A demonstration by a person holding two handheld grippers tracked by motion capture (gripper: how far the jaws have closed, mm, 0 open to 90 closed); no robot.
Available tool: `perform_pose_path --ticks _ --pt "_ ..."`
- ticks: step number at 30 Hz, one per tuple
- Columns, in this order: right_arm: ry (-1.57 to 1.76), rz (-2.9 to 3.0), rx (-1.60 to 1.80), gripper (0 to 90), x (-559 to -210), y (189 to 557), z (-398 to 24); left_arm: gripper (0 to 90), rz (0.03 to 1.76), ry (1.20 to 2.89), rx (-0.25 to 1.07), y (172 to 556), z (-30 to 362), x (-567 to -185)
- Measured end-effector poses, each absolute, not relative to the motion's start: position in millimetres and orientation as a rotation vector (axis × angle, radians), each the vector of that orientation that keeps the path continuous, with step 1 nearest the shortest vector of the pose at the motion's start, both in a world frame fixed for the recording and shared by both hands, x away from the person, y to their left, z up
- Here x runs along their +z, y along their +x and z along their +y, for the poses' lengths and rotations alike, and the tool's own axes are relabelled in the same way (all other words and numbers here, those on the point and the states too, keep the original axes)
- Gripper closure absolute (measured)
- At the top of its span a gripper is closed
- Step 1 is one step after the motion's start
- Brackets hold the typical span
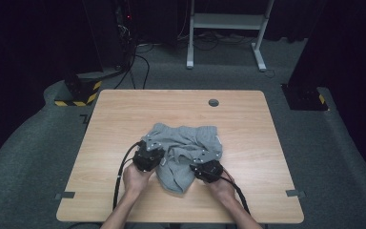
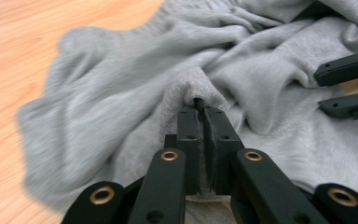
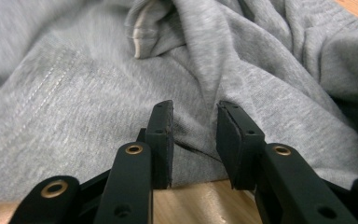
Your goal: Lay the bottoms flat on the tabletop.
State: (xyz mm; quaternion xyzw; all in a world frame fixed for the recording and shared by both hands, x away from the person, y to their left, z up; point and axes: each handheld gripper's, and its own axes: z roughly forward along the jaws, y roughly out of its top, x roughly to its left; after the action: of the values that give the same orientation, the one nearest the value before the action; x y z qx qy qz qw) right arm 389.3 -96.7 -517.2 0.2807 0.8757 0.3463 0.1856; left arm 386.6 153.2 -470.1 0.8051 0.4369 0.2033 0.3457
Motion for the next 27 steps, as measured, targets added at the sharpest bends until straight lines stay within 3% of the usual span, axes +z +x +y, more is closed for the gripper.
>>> perform_pose_path --ticks 11,15,18,21,22,24,27 --pt "0.821 2.459 0.973 64.6 -516.9 394.3 -98.4 85.2 1.238 2.043 0.496 376.7 195.3 -473.8" --pt "0.854 2.471 0.986 58.6 -513.9 392.5 -98.3 65.4 1.248 2.021 0.511 367.5 198.2 -477.0" --pt "0.842 2.45 1.014 58.6 -508.4 386.7 -99.5 57.8 1.25 1.99 0.56 356.1 201.2 -473.7" --pt "0.824 2.423 1.047 61.5 -501.3 379.8 -100.2 56.0 1.229 1.983 0.557 348.7 200.9 -470.6" --pt "0.795 2.431 1.085 68.6 -496.8 376.2 -100.0 55.4 1.209 1.993 0.556 345.4 197.9 -469.3" --pt "0.762 2.458 1.104 73.9 -494.6 373.5 -97.8 54.6 1.196 2.003 0.555 344.2 195.3 -468.8" --pt "0.731 2.487 1.102 75.2 -494.8 371.2 -92.7 53.6 1.172 2.009 0.551 343.8 186.4 -468.6"
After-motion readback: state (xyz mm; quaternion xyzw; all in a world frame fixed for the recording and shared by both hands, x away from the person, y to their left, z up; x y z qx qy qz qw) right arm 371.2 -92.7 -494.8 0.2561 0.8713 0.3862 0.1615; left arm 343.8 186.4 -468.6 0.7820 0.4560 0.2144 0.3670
